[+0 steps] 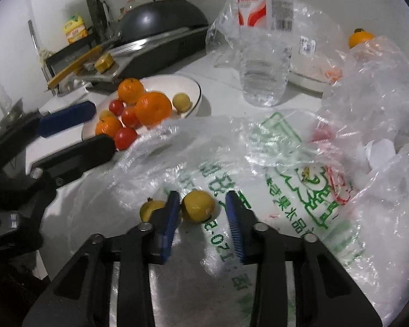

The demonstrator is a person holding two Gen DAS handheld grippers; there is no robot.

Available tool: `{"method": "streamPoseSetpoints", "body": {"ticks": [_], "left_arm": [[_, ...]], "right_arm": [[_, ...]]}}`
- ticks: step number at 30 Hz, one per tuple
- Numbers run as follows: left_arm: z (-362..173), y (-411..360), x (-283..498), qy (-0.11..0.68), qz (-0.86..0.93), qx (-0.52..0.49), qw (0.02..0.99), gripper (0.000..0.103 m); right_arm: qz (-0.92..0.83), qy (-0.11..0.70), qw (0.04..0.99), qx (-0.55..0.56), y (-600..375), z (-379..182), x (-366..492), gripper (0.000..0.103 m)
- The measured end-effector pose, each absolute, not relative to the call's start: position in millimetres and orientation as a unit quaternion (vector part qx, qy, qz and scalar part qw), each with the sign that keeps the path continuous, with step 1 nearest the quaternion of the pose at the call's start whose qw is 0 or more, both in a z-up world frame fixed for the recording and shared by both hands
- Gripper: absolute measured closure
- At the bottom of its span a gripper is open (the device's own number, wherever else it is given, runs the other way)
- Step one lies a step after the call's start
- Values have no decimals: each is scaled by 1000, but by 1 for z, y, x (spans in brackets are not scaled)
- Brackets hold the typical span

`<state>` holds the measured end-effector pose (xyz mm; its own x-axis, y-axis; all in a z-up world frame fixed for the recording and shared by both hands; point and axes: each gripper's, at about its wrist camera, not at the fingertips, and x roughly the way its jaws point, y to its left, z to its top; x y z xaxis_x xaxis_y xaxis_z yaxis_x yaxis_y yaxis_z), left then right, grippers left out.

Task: Organize fruits
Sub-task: 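Move both tools to the bag and grasp a yellow fruit with the right tool, then grasp another yellow fruit with the left tool while the right tool holds its fruit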

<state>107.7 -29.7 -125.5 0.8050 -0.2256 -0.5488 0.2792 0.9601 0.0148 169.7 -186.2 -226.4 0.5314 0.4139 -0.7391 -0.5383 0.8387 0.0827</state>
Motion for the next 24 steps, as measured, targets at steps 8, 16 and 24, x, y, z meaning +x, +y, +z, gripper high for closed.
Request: {"method": "streamPoseSetpoints", "body": {"ticks": [8,16,24], "left_arm": [[-122,-40,101,278,-137,66,948,47],[-130,-78,97,285,-175,115,935,51],[-152,-101,111,329,-182,140,916,69]], "right_arm": [[271,384,880,-68,-199,-221,166,76],[252,361,897,-36,-235,-211,161,76],[257,352,900,-17,-254,-211,158,76]]}}
